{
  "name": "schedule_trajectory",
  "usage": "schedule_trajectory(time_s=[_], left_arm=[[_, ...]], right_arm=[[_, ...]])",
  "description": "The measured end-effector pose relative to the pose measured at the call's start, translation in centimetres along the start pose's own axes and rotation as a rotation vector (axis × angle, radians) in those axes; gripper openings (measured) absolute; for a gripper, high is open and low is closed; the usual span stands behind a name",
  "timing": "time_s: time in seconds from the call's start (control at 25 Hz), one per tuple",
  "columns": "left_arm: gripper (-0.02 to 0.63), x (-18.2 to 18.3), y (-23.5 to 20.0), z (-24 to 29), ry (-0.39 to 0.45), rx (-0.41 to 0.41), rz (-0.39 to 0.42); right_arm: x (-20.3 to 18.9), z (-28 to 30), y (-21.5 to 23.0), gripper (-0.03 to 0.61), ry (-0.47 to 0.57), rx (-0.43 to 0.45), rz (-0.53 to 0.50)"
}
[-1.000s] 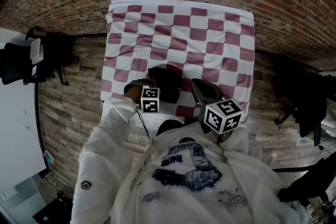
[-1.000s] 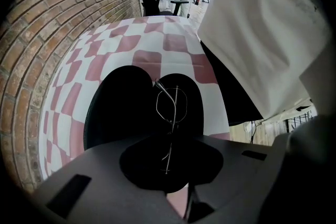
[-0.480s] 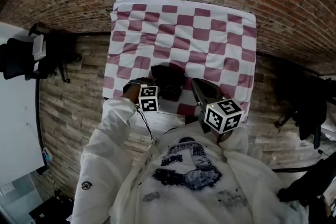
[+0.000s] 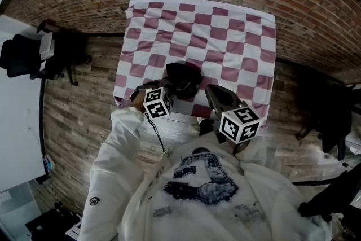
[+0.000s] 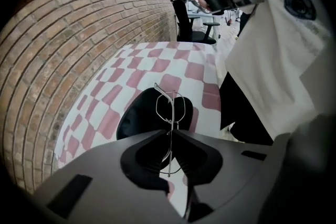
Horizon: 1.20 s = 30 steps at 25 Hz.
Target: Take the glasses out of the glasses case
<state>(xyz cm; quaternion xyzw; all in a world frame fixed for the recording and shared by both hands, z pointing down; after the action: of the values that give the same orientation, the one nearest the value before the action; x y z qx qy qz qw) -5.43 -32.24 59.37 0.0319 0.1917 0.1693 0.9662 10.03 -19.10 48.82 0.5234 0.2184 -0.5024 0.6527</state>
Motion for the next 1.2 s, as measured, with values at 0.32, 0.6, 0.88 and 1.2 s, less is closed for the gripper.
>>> schedule_trajectory(time_s=[0.32,0.6,0.88,1.2], left_arm=[[0.043,1.6,3.5,-5.0,0.188,0.136,-0.217],[0.041,2.2,7.4,-9.9,0.317,0.28,-0.393],[0.041,2.5,12.1,-15.9,0.469,0.389,-0.549],[0.041,2.4,18.2,-21.1,0.573,0.5,-0.765]], right_arm=[[-1.8,-2.7,-2.6,0.014,0.013,0.006,-0.029],[-3.0,-5.2,-5.5,0.014,0.025,0.011,-0.068],[-3.5,-8.4,-9.6,0.014,0.079,0.028,-0.136],[-4.6,-12.5,-13.3,0.014,0.144,0.035,-0.2]])
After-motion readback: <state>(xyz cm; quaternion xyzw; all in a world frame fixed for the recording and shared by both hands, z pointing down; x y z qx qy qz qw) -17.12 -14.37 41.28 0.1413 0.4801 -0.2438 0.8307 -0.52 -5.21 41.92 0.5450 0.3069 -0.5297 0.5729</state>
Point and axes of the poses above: the fingertips, and each gripper's own axes: z forward along the fingers, y to its right, x out of its top, the point moved 8 cm from there along -z, backward along the fingers, and after that the axes turned 5 degrees about -z, right-handed, at the moved point
